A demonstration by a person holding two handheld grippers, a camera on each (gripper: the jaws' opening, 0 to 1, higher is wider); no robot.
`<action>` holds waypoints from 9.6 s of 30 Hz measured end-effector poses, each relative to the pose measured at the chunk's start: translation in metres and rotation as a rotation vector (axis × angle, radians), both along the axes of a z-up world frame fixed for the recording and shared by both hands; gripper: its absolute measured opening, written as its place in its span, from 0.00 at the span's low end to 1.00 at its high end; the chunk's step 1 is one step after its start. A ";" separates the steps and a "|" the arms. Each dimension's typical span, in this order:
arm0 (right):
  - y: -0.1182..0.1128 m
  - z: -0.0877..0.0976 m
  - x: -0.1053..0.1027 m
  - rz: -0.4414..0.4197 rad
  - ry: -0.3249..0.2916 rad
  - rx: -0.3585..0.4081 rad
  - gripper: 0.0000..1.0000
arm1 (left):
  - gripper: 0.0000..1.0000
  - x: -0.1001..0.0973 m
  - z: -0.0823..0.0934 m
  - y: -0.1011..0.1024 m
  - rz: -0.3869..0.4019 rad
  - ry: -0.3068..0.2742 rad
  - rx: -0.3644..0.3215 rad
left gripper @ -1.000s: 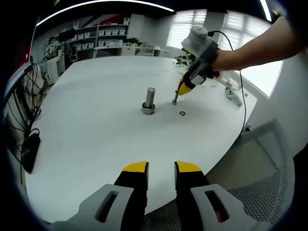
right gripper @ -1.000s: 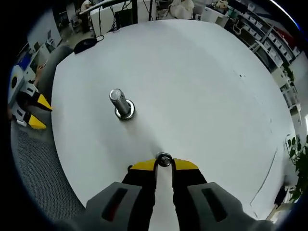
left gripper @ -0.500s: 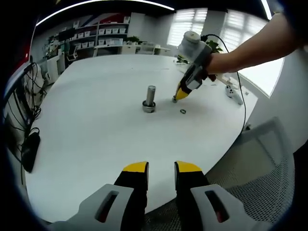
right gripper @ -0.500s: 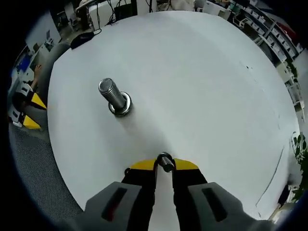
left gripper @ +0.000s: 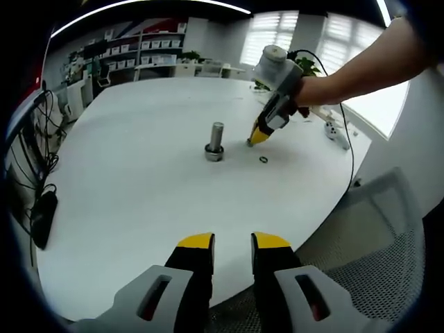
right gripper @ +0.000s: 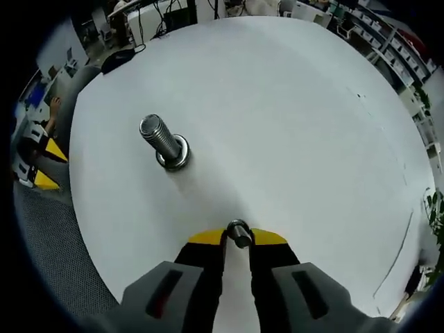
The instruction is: Place the washer onto the threaded stud by aligning its center hole with the stud, sliding it down to the base, and recovering from edge contact or off-axis alignment until the washer reaches the visible bottom stop.
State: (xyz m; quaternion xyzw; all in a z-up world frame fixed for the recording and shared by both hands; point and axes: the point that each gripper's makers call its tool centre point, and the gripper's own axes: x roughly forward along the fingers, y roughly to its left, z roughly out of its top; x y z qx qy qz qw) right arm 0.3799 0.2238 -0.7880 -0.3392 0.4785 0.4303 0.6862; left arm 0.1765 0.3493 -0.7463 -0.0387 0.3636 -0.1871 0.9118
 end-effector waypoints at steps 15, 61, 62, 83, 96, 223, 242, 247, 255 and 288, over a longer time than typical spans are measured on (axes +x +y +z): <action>-0.020 -0.001 -0.007 -0.017 0.002 -0.021 0.21 | 0.19 0.000 0.000 0.001 0.002 0.003 0.003; -0.008 -0.010 -0.057 0.151 0.054 -0.011 0.24 | 0.19 0.001 0.001 0.005 0.018 -0.008 0.012; -0.007 -0.009 -0.057 0.152 0.056 -0.016 0.24 | 0.19 0.001 0.001 0.005 0.019 -0.009 0.012; -0.003 -0.013 -0.050 0.189 0.074 -0.133 0.15 | 0.19 0.001 0.002 0.002 0.010 -0.013 -0.002; -0.005 -0.012 -0.052 0.154 0.076 -0.224 0.15 | 0.19 0.001 0.001 0.002 0.009 -0.009 0.001; -0.058 0.043 -0.017 -0.136 -0.116 0.251 0.24 | 0.18 -0.001 -0.005 0.012 0.038 0.024 0.059; -0.087 0.062 -0.058 -0.220 -0.157 0.369 0.26 | 0.20 -0.002 -0.007 0.013 0.041 0.034 0.061; -0.087 0.065 -0.073 -0.209 -0.166 0.394 0.26 | 0.23 -0.003 -0.008 0.010 0.031 0.048 0.048; -0.089 0.063 -0.092 -0.235 -0.145 0.418 0.28 | 0.24 -0.004 -0.009 0.009 0.028 0.052 0.048; -0.113 0.051 -0.133 -0.336 -0.150 0.499 0.32 | 0.25 -0.002 -0.004 0.007 0.021 0.029 0.049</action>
